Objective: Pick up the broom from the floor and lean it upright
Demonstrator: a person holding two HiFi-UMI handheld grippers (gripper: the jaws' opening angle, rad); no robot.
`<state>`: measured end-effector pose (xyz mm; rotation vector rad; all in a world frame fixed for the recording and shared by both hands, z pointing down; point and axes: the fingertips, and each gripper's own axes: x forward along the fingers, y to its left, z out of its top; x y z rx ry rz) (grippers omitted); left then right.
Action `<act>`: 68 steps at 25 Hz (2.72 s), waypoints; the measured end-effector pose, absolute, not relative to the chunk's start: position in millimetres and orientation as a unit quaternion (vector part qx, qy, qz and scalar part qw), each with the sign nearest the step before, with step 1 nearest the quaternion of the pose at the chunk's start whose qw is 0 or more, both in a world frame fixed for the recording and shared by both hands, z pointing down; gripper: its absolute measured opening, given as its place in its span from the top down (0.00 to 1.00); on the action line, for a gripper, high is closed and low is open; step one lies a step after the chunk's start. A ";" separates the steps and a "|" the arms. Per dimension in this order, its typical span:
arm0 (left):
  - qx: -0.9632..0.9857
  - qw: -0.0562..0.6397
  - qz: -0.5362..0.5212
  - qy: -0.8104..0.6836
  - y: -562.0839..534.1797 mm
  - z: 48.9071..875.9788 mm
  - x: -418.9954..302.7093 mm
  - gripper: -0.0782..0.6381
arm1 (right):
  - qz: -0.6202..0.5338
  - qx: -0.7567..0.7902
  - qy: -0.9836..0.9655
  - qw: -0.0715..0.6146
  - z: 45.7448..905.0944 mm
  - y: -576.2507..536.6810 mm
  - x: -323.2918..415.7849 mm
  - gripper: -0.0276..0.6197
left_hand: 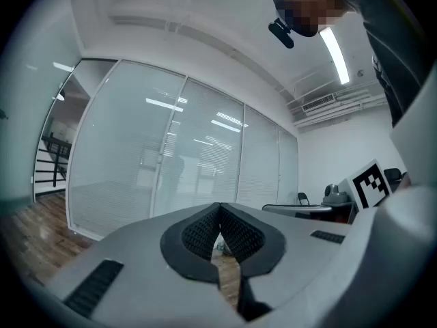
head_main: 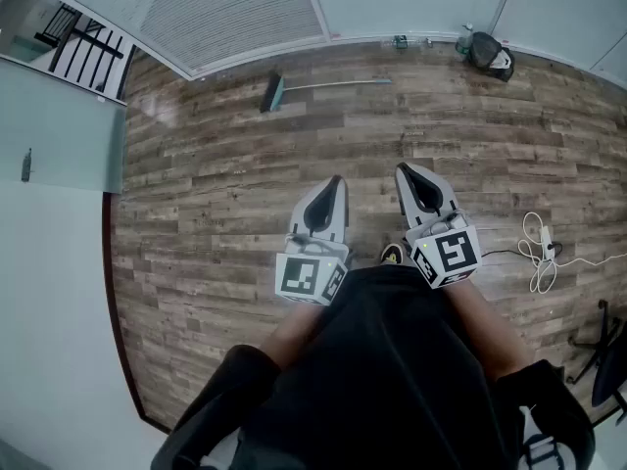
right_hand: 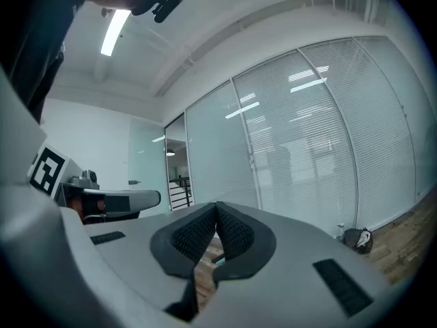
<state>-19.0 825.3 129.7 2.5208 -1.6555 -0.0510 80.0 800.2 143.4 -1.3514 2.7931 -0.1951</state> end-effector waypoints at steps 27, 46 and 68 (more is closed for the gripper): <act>0.846 0.074 0.005 -0.528 820.8 138.6 -0.4 0.86 | -0.115 -0.447 0.886 0.046 154.4 800.1 105.5 0.93; 0.864 0.108 0.007 -0.492 635.1 156.1 -28.8 0.86 | -0.139 -0.474 0.870 0.009 177.3 631.9 69.1 0.93; 0.864 0.142 -0.017 -0.482 512.9 164.9 -111.1 0.86 | -0.147 -0.488 0.860 -0.025 179.6 515.4 -3.0 0.93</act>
